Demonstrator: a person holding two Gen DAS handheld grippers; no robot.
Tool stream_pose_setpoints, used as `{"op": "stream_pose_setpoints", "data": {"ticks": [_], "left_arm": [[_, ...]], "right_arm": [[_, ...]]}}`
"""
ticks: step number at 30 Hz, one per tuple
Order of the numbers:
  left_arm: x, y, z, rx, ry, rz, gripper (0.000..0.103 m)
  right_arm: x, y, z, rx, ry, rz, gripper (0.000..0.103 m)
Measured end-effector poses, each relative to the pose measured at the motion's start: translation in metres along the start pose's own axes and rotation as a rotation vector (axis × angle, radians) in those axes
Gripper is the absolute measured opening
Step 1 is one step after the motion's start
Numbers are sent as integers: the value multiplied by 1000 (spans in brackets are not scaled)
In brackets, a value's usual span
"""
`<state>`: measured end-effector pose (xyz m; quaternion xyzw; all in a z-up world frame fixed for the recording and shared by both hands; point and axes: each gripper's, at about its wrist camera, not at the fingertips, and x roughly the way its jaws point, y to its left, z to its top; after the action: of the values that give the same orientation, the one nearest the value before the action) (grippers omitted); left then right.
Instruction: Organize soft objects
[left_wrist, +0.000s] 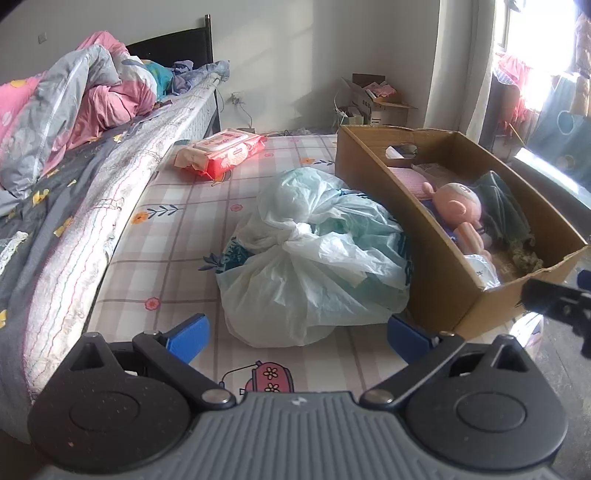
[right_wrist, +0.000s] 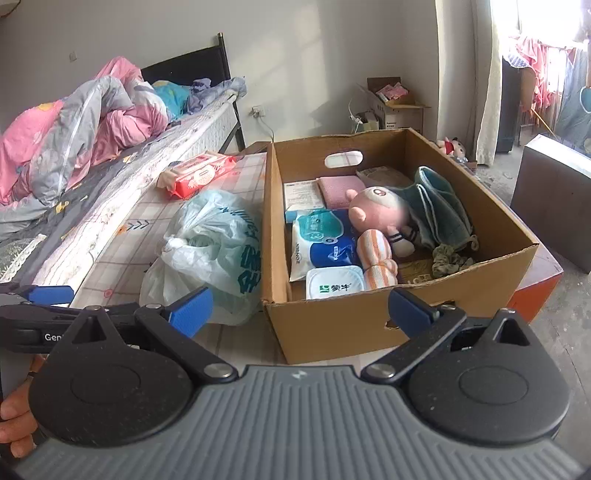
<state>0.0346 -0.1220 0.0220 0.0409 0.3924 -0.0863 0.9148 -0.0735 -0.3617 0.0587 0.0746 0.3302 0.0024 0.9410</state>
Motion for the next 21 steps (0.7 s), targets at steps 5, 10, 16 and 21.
{"op": "stream_pose_setpoints", "data": {"ticks": [5,10,16,21], "left_arm": [[-3,-11,0,19,-19,-1,103],[-3,-9,2,-6,-8,-8,103],[4,-8,4,-35,24,-12,102],[7,-9,5,-43,33,-1,102]], "right_arm": [[10,9,1,-2,56,35,102],[18,10,0,-8,74,20,102],[28,6,2,-13,92,1,102],[32,4,3,-16,98,-5,102]]}}
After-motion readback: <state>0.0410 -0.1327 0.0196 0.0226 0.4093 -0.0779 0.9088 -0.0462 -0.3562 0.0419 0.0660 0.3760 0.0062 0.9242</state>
